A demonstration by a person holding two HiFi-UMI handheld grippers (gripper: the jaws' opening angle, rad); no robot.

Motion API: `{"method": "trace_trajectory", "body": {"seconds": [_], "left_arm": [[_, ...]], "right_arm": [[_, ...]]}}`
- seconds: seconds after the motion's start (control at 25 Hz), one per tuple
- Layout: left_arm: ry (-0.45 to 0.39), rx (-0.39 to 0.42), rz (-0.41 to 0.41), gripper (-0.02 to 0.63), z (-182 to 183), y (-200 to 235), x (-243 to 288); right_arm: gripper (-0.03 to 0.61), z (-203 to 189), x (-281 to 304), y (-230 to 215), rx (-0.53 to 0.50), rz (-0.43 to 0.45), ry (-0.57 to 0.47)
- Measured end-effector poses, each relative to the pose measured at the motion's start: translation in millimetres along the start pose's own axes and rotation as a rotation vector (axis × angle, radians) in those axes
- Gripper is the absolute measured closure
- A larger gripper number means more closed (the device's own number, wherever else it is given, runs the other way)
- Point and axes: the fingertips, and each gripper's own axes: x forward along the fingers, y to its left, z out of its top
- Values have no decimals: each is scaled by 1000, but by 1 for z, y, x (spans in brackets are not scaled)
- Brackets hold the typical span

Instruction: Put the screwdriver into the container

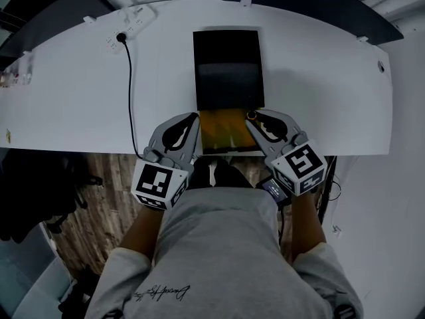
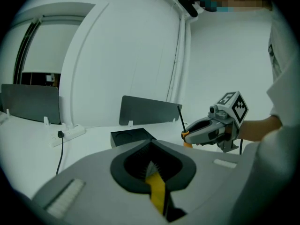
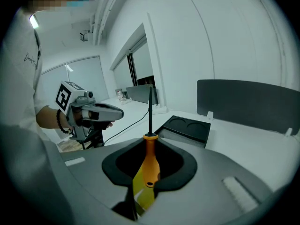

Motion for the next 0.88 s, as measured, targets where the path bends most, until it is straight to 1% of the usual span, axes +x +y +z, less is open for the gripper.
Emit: {"method": "trace_trajectory", "body": {"seconds": [0.28,0.88], "left_arm": [[22,-16,-2,614,-15,1,2],[45,-40,10,614,-36,6,1]], "right_arm": [[494,-22,11,-2,-18,4,66],[494,-69,33,-6,-66,0,196]]}}
